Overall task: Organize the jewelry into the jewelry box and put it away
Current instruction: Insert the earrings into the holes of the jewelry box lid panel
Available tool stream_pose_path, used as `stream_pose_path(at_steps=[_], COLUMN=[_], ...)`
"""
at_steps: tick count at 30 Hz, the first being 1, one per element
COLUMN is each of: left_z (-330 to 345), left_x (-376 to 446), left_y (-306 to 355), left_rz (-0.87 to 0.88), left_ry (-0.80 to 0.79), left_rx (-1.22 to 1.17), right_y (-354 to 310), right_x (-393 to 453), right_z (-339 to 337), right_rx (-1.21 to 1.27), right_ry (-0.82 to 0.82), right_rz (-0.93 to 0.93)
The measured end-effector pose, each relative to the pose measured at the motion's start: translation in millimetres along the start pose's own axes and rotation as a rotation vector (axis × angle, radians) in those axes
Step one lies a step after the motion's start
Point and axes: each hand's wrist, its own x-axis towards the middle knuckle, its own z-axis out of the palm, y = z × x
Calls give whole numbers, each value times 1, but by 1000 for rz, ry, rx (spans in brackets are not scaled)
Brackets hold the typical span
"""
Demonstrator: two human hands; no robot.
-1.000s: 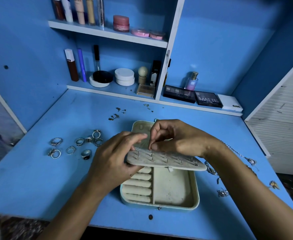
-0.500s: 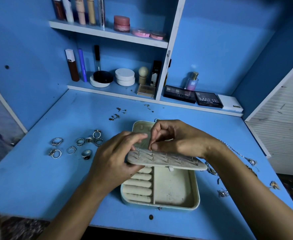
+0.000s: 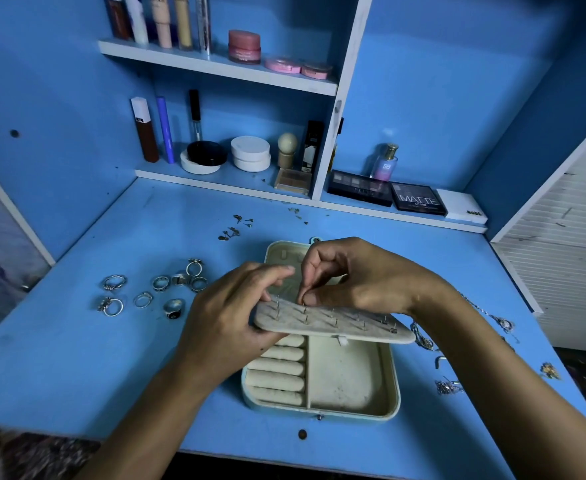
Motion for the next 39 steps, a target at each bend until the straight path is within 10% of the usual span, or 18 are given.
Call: stream_pose_path(at_steps=[39], left_z=[1], left_x=[0], left_y=[2], left_rz=[11], left_ry=[52], left_rx=[21], right_y=[-34], right_x=[14], right_z=[-7], right_rx=[-346], right_ry=[-201], right_rz=[37])
